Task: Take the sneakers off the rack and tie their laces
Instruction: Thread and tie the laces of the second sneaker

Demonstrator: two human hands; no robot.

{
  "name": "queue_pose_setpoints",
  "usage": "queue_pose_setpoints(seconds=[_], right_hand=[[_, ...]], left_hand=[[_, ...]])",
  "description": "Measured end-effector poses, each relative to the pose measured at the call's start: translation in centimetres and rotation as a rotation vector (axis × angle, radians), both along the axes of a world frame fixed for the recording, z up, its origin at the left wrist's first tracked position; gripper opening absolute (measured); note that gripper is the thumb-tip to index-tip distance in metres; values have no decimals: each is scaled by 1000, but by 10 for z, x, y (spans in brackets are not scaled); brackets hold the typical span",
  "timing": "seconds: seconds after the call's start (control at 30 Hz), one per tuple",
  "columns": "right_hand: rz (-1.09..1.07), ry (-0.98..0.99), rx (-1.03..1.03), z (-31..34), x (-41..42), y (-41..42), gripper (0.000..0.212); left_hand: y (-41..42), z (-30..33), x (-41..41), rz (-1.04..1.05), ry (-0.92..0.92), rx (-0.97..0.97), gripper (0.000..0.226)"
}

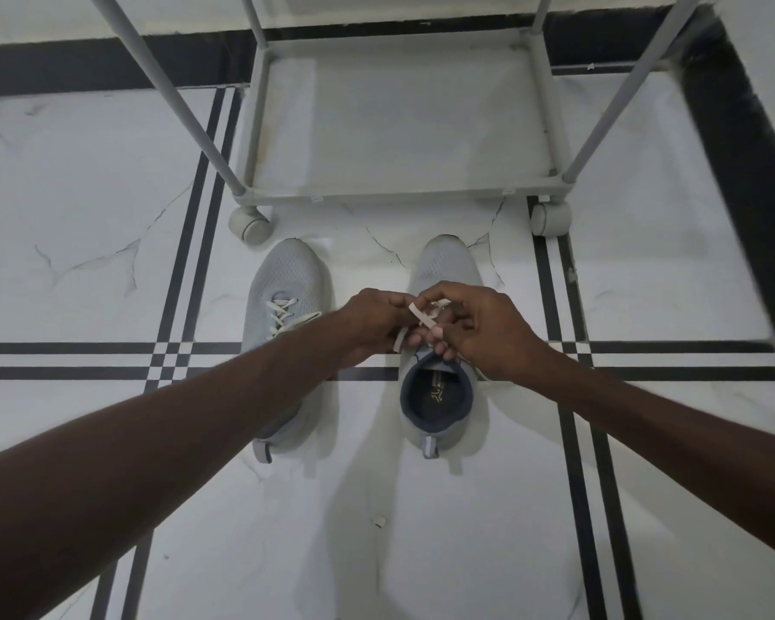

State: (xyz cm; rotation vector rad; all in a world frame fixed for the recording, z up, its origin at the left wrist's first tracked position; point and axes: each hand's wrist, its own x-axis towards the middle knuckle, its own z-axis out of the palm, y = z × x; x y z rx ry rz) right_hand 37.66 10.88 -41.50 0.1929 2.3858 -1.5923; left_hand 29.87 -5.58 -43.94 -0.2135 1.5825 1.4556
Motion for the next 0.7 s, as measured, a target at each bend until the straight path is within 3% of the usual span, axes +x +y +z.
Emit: queue_pose_setpoints(seconds=[0.2,0.33,0.43,0.53,0.7], right_hand=[[-34,-4,-5,-2,0,3,34],[-64,-4,8,-5,2,0,26],[-58,-66,-2,-7,2,0,31],[-72,-149,-74,-12,0,4,37],[-101,-196,-80,-13,-3,10,28]], left_hand=[[-8,5,4,-84,-44,138,12],[-5,-1,15,-86,-33,74,32],[-4,-5,16,-25,22,-6,15],[-3,-4,18,-32,65,-16,13],[-3,12,15,-230,256,-20,17]])
